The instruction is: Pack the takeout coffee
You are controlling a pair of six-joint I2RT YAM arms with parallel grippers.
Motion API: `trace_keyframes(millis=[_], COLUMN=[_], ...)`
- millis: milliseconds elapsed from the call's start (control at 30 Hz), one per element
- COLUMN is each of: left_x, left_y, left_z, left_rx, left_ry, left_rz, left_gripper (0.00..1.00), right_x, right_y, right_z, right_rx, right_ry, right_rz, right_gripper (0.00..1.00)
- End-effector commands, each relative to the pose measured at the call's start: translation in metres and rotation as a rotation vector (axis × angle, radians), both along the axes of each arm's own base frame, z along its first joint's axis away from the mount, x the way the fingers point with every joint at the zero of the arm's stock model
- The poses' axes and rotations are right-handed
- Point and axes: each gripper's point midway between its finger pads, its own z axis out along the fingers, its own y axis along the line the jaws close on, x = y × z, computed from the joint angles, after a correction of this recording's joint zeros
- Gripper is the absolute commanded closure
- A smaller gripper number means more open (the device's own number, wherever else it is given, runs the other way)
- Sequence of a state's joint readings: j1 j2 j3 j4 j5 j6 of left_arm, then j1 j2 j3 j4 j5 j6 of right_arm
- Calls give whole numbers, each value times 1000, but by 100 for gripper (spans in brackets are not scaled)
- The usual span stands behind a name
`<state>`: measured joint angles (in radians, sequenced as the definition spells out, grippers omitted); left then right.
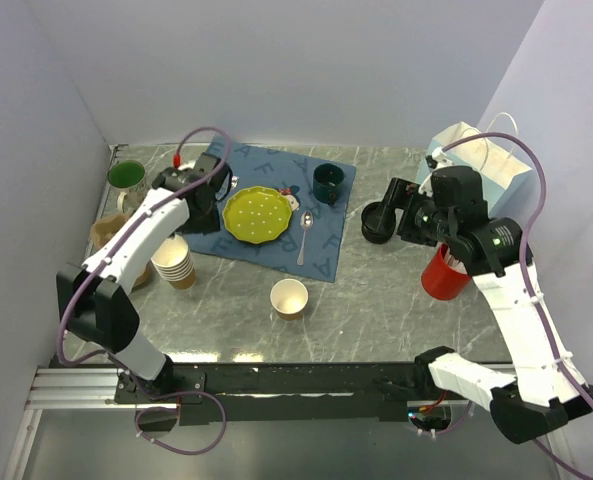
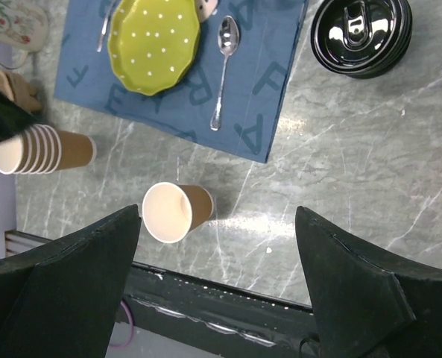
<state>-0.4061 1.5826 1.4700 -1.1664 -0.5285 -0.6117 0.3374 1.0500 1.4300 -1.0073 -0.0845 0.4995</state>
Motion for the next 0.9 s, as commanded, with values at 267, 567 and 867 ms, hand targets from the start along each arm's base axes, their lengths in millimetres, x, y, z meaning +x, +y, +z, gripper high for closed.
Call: trace_keyframes(millis=[267, 567, 867], left_x=[-2, -42, -56], left_y=[-80, -135, -138], left_z=[134, 154, 168], left_rx=[-444, -757, -827], left_ry=[-355, -416, -452], left_rz=[-290, -526, -551], left_gripper=[1, 3, 3], right_x=[82, 152, 178], right_y=[-39, -86, -85], right_z=[-28, -79, -114], right_rx=[-286, -520, -591], right_ry=[44, 100, 134], right_rz=[-145, -188, -104], right_gripper=[40, 42, 46])
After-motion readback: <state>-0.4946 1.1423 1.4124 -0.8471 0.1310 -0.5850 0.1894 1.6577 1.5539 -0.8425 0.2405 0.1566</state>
